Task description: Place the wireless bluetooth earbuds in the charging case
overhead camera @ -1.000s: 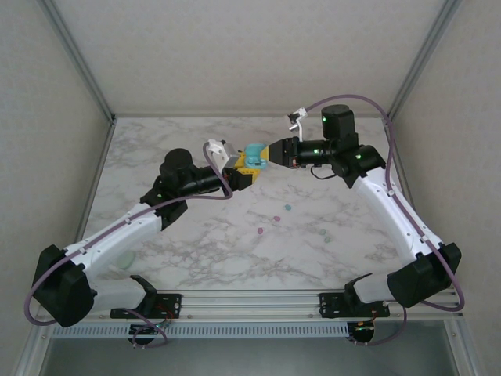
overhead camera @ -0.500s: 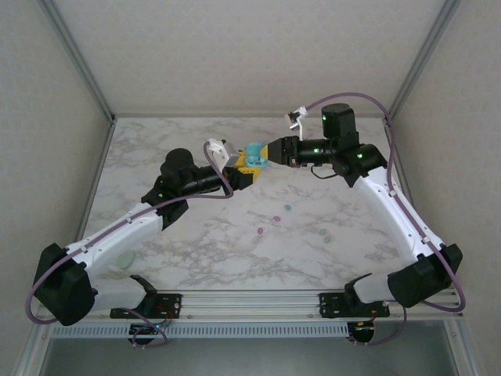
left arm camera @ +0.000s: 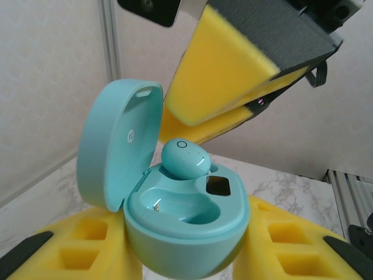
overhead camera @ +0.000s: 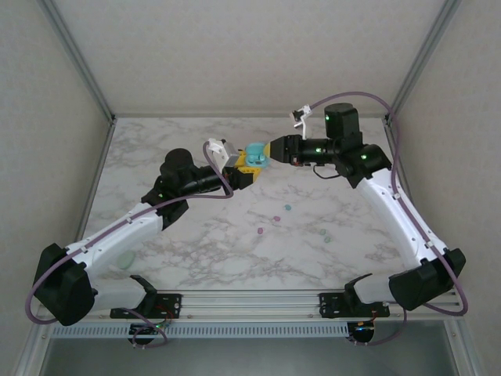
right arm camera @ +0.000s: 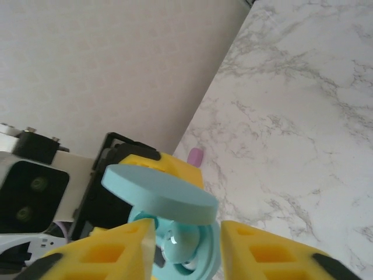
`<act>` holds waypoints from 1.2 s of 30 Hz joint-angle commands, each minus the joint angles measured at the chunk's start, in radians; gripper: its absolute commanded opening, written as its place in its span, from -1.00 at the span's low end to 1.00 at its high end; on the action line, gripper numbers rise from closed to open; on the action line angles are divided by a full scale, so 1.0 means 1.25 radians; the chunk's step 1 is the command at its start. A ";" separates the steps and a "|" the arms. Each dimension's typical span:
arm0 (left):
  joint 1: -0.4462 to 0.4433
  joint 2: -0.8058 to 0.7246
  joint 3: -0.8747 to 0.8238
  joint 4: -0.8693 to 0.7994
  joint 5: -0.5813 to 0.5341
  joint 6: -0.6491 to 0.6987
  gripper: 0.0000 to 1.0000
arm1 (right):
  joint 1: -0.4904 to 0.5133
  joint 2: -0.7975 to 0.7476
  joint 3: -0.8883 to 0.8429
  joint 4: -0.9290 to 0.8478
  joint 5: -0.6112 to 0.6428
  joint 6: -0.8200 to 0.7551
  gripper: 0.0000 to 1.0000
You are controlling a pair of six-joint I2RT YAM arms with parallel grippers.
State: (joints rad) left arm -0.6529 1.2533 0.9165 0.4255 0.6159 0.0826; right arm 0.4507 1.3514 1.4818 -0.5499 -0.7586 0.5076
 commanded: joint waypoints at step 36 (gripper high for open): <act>-0.006 -0.010 0.032 -0.014 -0.018 0.029 -0.71 | 0.010 -0.026 0.063 -0.073 -0.002 -0.070 -0.34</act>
State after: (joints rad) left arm -0.6537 1.2533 0.9241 0.4168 0.6125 0.0940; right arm 0.4587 1.3670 1.5196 -0.5926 -0.8021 0.4812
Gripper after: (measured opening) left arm 0.358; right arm 0.323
